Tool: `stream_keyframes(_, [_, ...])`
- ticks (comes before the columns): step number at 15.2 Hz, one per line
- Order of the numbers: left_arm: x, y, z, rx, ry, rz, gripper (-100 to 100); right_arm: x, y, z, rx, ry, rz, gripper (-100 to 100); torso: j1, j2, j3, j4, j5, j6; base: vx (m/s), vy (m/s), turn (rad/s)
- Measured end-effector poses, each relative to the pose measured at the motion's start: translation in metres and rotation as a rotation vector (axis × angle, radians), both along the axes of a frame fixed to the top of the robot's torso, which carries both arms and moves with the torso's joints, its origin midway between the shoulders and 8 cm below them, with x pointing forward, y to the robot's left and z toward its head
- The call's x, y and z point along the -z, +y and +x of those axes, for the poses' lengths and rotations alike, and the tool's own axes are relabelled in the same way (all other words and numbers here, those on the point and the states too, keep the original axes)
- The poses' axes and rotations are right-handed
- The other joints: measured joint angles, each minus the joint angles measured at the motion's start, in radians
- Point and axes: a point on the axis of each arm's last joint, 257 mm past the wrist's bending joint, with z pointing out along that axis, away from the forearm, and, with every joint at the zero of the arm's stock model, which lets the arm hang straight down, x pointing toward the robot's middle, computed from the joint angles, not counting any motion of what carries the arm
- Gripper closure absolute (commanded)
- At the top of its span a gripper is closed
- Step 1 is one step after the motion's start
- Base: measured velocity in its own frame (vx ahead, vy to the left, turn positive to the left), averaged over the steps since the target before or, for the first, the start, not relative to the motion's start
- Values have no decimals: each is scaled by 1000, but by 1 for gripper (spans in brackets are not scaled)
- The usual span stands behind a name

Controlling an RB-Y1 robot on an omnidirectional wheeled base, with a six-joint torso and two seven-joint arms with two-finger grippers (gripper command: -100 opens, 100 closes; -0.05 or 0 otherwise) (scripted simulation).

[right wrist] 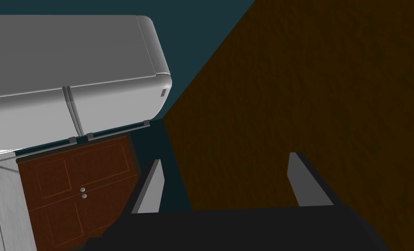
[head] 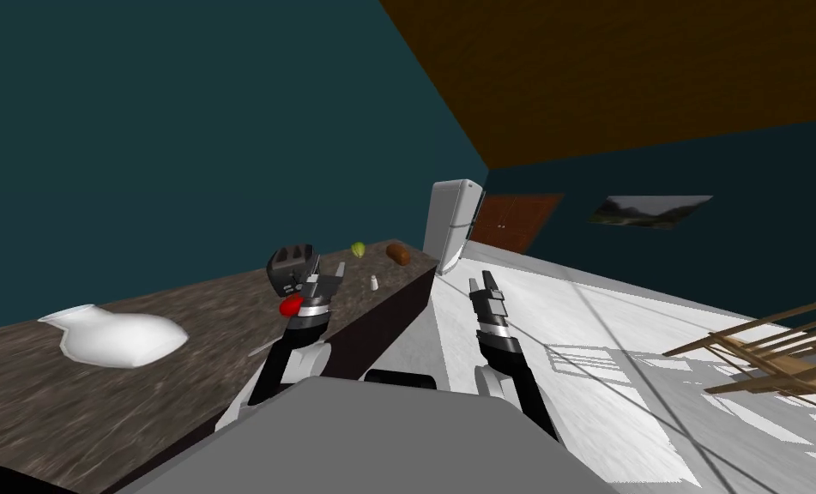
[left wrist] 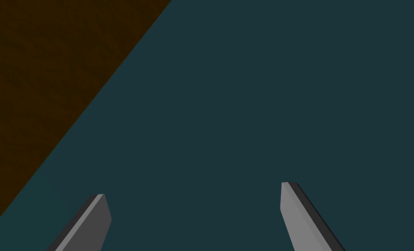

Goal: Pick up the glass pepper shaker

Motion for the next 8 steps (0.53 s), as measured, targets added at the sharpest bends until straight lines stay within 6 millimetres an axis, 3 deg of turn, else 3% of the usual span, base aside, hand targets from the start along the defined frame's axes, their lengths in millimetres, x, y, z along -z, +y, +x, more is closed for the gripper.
stream_keyframes(8, [52,35,14,69,131,-193,-100,0,0,0,0,0,0,0,-1,-1,-1,0,0,0,109,-97,45])
